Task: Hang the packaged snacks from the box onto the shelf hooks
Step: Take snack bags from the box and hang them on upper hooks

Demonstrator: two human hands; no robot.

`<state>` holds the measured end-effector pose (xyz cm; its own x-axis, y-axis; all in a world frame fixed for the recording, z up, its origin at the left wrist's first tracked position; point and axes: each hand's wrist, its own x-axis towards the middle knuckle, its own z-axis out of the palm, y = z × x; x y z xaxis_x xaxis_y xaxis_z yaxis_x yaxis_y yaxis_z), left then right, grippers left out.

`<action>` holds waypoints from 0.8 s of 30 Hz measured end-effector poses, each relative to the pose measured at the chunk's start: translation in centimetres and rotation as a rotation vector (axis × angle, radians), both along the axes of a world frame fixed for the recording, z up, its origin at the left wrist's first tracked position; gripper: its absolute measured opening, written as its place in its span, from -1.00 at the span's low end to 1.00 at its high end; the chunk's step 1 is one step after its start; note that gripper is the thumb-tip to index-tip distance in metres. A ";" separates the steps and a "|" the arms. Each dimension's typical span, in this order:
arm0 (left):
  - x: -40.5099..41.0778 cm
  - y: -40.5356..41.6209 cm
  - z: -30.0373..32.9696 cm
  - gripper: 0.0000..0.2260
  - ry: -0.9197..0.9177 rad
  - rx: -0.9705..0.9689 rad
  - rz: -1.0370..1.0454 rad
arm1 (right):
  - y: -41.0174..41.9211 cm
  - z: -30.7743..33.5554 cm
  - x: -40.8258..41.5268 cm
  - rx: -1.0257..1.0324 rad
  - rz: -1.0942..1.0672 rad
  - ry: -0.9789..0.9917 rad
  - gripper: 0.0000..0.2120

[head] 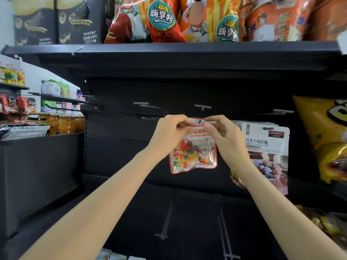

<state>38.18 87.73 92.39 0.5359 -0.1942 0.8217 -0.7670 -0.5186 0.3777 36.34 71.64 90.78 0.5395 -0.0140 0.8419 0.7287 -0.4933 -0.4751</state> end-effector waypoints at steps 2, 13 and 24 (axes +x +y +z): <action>0.0 -0.7 0.3 -0.91 -0.008 -0.066 -0.022 | -0.2 0.2 -0.1 -0.046 -0.021 -0.016 -0.86; 0.4 -1.0 -1.6 -0.68 -0.171 0.071 0.186 | -0.1 0.5 1.4 0.041 -0.208 -0.069 -0.80; 0.8 -1.2 -3.0 -0.65 -0.282 0.062 0.255 | 0.3 0.0 1.2 0.021 -0.228 -0.113 -0.78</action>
<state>38.97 86.49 89.43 0.3279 -0.1375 0.9347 -0.6796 -0.7216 0.1323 37.54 71.92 90.75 0.4231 -0.1426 0.8948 0.6490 -0.6415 -0.4091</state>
